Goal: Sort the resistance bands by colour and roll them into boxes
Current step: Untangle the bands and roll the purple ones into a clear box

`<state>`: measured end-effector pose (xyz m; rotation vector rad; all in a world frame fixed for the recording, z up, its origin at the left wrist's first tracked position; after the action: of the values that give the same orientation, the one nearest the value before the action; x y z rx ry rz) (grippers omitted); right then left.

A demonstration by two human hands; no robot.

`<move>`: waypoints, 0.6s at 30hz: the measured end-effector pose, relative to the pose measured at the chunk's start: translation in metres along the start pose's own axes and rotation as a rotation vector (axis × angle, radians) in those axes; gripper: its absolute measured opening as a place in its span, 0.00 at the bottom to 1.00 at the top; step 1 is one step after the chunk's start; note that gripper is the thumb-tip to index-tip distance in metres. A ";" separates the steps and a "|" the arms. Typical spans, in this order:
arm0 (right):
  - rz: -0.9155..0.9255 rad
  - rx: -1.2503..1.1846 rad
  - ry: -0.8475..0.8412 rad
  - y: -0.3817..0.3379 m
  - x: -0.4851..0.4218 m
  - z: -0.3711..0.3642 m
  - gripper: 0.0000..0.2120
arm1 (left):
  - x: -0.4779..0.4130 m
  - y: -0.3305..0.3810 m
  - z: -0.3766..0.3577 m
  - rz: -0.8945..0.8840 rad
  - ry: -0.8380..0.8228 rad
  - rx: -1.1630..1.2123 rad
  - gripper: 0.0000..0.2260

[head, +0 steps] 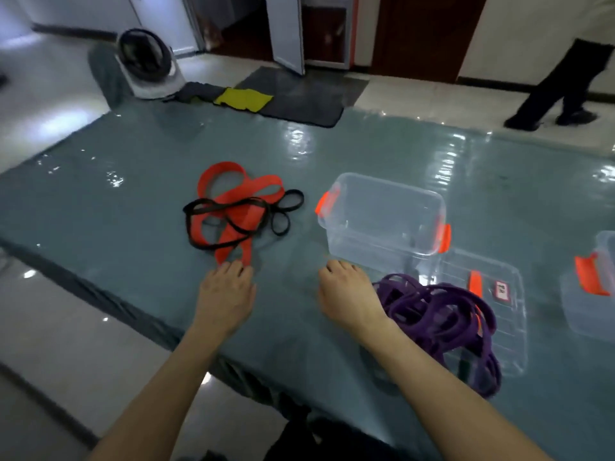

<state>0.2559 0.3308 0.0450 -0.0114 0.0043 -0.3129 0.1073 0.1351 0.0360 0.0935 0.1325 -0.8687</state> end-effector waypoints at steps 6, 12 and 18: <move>-0.023 -0.056 -0.117 -0.042 -0.056 -0.026 0.13 | -0.024 -0.079 -0.025 0.082 -0.126 0.000 0.13; -0.170 -0.135 -0.069 -0.071 -0.159 -0.058 0.51 | -0.120 -0.173 -0.064 -0.049 -0.312 0.003 0.51; -0.370 -0.214 -0.175 -0.074 -0.280 -0.087 0.78 | -0.196 -0.231 -0.086 -0.200 -0.514 -0.018 0.59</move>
<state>-0.0336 0.3452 -0.0404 -0.2539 -0.1398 -0.6797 -0.2015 0.1456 -0.0252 -0.1633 -0.3369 -1.0651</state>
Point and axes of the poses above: each hand's wrist, its own x-axis away from the middle knuckle, its own z-axis out of the back of the hand, y = z × x, the point moved 1 cm from there along -x, towards the middle knuckle, and after that the axes turned 6 degrees about x, right-handed, at the moved point
